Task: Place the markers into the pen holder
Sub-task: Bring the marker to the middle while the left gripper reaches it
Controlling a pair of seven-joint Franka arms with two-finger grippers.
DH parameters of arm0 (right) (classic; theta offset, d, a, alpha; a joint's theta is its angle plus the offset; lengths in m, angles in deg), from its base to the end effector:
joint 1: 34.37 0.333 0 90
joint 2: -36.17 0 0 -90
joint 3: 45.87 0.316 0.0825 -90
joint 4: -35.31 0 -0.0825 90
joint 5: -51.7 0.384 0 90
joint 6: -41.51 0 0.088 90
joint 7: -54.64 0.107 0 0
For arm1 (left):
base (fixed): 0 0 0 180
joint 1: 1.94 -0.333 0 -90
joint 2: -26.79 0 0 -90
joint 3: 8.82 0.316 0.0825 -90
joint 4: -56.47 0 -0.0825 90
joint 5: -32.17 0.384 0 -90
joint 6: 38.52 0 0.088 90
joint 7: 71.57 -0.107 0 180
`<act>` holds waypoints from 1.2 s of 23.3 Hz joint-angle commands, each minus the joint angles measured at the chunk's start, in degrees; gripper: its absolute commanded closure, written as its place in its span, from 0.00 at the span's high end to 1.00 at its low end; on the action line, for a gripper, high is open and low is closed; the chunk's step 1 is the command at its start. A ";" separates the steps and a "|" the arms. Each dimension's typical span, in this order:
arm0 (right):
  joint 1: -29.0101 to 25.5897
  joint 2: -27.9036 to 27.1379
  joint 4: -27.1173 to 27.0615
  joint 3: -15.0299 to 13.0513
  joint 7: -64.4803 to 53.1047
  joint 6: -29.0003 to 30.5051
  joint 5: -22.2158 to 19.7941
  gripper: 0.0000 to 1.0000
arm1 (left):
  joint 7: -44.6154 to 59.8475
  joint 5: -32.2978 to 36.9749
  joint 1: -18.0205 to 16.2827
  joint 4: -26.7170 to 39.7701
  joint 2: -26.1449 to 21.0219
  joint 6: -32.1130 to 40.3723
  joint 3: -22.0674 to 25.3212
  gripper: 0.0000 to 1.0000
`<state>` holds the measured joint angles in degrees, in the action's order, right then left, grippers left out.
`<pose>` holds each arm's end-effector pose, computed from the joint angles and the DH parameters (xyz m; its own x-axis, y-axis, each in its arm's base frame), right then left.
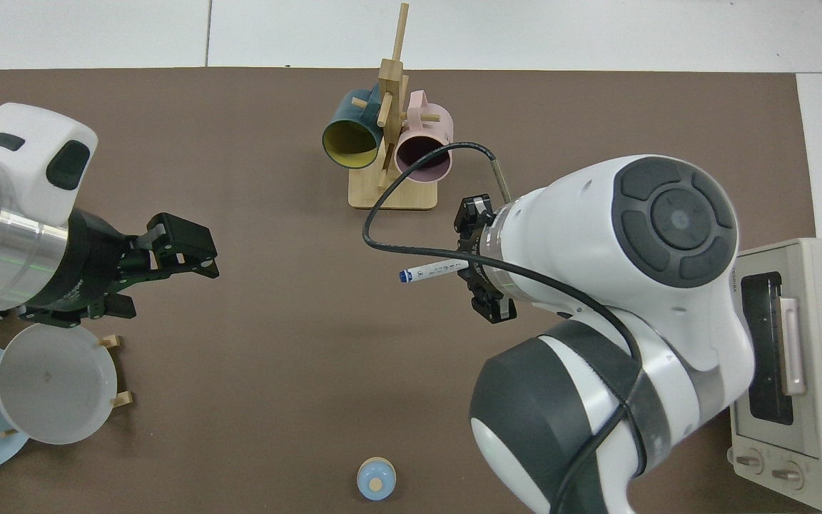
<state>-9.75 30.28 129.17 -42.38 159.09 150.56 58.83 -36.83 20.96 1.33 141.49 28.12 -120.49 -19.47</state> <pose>0.5356 0.2944 0.5645 0.2121 -0.9634 -0.1642 -0.9735 -0.1936 -0.1219 0.5109 -0.1518 0.6674 0.9380 0.3210 -0.1306 0.3380 -0.9308 0.1394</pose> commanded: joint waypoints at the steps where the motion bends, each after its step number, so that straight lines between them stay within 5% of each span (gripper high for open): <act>1: -0.72 -0.88 -1.75 0.29 2.07 -1.47 -0.98 0.00 | -3.19 0.49 -0.02 -1.26 -0.63 -0.56 -1.30 0.99; 7: -0.45 -1.23 -1.84 0.29 1.81 -1.03 -1.07 0.00 | -9.67 -0.30 0.51 -0.99 -0.63 -6.10 -3.14 0.99; 18: 0.51 -1.32 -1.84 0.47 -2.15 -0.33 -0.54 0.00 | -47.54 -1.71 0.51 -0.20 -0.98 -7.07 -3.32 0.99; 28: 3.67 -1.23 -1.84 0.38 -5.13 -0.24 -0.63 0.00 | -65.65 -3.91 2.71 2.08 -2.12 -13.40 -3.50 0.98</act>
<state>-7.20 29.72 128.62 -41.89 155.81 150.57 58.83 -93.13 17.90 3.28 142.23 25.85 -131.84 -23.59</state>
